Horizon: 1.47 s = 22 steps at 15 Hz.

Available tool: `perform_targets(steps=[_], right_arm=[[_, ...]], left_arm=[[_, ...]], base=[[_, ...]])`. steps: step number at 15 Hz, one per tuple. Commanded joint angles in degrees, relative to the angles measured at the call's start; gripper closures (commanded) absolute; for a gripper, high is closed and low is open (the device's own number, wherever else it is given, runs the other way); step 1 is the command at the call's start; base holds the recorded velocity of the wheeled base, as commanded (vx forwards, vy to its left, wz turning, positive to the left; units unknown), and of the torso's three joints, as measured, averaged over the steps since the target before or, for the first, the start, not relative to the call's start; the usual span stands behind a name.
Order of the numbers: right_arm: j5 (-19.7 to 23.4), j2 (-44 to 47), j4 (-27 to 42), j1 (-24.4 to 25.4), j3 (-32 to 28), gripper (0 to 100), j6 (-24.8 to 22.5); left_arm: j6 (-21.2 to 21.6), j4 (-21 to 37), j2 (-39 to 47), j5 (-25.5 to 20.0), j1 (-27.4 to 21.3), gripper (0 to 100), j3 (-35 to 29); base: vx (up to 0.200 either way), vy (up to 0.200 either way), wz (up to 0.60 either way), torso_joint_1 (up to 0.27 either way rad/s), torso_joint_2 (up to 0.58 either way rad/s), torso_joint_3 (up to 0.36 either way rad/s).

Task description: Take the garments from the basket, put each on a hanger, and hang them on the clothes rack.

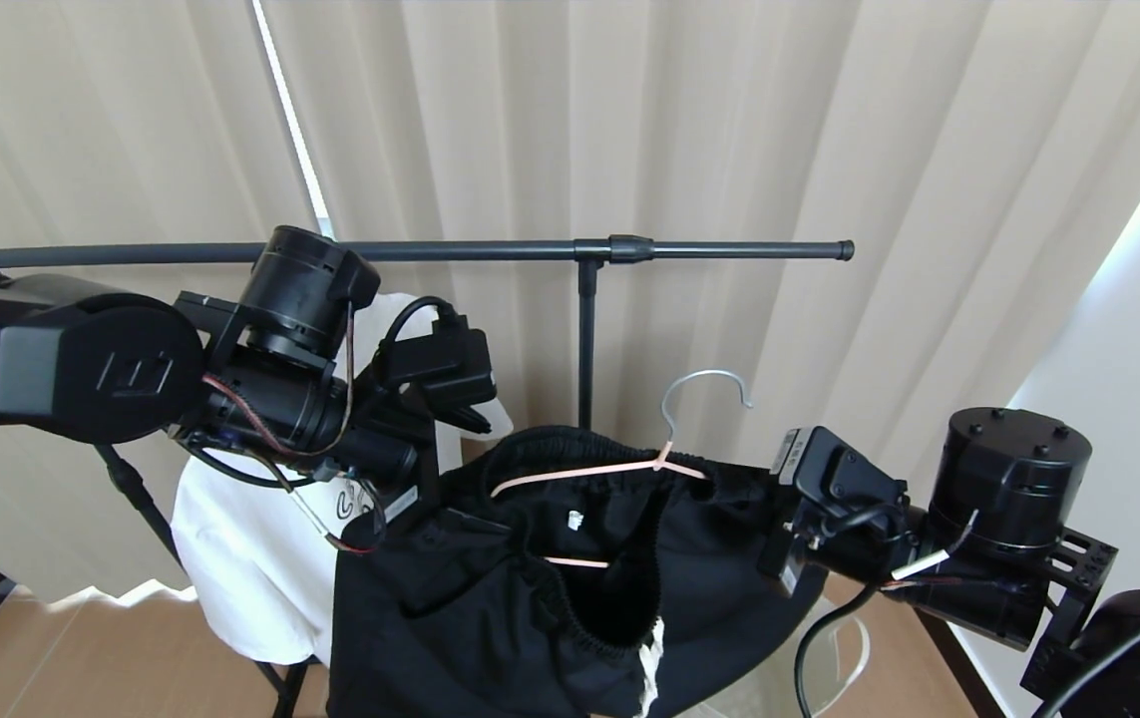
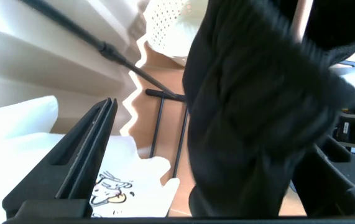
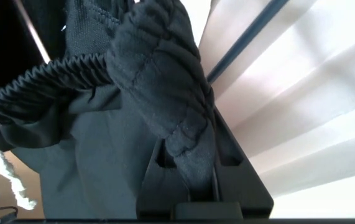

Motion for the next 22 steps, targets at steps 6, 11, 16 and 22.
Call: perform_targets(steps=[6,11,16,22], right_arm=[[0.12,-1.15,-0.02,0.7,0.33,100,0.01],[0.12,-1.41,-0.02,0.7,0.33,100,0.01],[0.12,-1.33,-0.02,0.7,0.24,100,0.01],[-0.05,-0.98,0.07,0.61,0.24,100,-0.08]], left_arm=[[-0.02,-2.12,3.1,-0.14,-1.9,0,-1.17],[-0.02,-3.0,3.89,-0.14,-2.87,0,-1.0],[-1.43,-2.91,3.45,-0.14,-2.78,100,-0.56],[-1.96,-3.0,1.69,-0.14,-2.78,100,0.59]], base=[[0.0,0.0,0.0,0.0,0.0,0.0],[0.0,0.0,0.0,0.0,0.0,0.0],[0.0,0.0,0.0,0.0,0.0,0.0],[0.0,0.0,0.0,0.0,0.0,0.0]])
